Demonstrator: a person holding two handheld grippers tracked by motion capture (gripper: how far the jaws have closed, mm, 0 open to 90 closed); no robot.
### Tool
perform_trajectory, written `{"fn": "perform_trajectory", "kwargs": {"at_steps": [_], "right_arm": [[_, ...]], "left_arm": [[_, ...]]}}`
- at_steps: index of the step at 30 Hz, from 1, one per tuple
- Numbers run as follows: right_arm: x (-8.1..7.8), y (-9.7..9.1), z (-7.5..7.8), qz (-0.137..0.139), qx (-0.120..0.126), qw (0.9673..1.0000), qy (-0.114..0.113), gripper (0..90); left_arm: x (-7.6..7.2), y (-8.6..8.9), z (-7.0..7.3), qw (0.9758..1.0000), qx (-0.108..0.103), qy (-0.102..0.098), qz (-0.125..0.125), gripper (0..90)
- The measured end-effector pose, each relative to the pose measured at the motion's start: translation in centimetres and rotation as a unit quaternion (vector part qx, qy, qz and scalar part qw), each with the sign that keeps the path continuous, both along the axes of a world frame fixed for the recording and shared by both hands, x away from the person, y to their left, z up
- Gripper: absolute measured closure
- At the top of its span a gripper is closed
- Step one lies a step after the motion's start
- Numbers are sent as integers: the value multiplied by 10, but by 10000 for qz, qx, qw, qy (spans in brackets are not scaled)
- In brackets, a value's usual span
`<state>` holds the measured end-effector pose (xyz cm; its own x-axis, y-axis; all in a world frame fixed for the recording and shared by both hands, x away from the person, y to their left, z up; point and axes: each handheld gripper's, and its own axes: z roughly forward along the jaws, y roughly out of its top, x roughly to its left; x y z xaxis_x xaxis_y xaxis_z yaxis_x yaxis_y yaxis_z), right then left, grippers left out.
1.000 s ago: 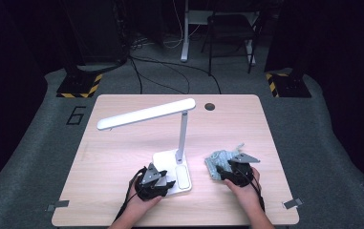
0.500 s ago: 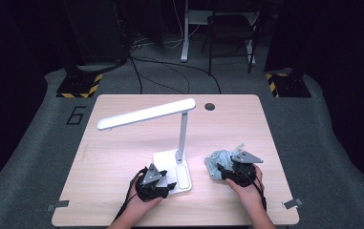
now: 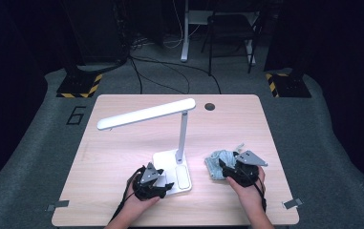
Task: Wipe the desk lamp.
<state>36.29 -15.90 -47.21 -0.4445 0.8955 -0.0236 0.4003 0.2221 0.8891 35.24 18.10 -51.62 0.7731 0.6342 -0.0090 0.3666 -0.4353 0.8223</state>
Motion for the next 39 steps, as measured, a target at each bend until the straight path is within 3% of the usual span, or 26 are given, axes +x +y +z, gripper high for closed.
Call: {"fn": "perform_trajectory", "kwargs": {"at_steps": [4, 8, 13, 15, 19, 21, 24, 29, 33, 36, 39], "right_arm": [[-8, 19, -2, 281, 12, 9996, -19, 348], [-12, 39, -7, 652, -9, 9979, 58, 348], [-14, 60, -17, 983, -87, 9949, 188, 348], [-15, 66, -20, 1087, -44, 9938, 227, 350], [-18, 79, -28, 1240, -23, 9916, 375, 349], [-19, 86, -33, 1327, -144, 9901, 435, 348], [-20, 96, -38, 1487, -288, 9874, 455, 341], [-23, 105, -43, 1611, -303, 9851, 518, 331], [-24, 112, -45, 1778, -423, 9821, 444, 320], [-25, 116, -48, 1815, -443, 9811, 507, 320], [-24, 120, -48, 1764, -441, 9823, 461, 333]], "left_arm": [[9, 11, 2, 9999, 23, -108, 76, 312], [24, 22, 1, 9996, -45, -79, 271, 305], [46, 30, 1, 9983, -253, 126, 506, 303], [54, 31, 2, 9985, -235, 46, 502, 304], [67, 29, -2, 9988, -148, 97, 456, 303], [72, 29, -4, 9989, -105, 112, 434, 303], [77, 30, -8, 9989, -157, 148, 418, 300], [83, 31, -8, 9988, -252, 225, 365, 293], [84, 32, -9, 9983, -364, 274, 356, 296], [84, 32, -8, 9986, -318, 249, 331, 298], [84, 32, -8, 9989, -277, 206, 323, 297]]}}
